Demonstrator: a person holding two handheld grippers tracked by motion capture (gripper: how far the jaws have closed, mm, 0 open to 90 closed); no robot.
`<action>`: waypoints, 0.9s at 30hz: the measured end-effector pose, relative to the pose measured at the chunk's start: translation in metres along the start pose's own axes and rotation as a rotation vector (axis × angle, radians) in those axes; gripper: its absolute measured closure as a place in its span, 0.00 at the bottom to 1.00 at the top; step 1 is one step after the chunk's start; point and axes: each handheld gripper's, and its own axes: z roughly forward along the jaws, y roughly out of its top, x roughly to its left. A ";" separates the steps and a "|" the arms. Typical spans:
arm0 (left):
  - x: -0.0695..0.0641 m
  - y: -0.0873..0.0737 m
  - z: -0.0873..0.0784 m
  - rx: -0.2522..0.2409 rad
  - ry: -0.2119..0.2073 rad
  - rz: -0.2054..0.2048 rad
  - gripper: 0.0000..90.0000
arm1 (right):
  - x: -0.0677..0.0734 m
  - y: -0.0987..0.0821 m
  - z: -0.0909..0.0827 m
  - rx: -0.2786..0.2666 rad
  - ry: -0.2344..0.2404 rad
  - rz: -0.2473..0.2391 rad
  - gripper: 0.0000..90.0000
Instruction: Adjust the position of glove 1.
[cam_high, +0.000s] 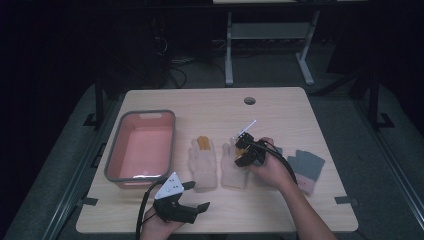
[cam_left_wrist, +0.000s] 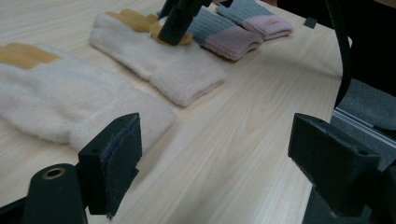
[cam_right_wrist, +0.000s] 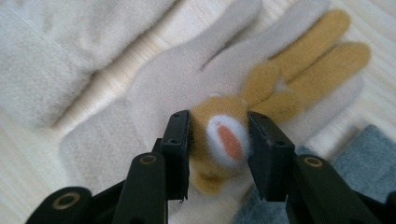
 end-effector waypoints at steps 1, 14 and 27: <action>0.000 0.000 -0.001 -0.003 0.003 -0.007 0.19 | 0.001 0.001 -0.005 -0.009 -0.001 -0.004 0.69; 0.001 -0.001 -0.003 -0.008 0.008 -0.017 0.20 | 0.017 0.018 -0.035 -0.057 0.003 -0.064 0.69; 0.000 -0.002 -0.005 -0.009 0.009 -0.012 0.19 | 0.044 0.051 -0.051 -0.108 0.026 -0.171 0.69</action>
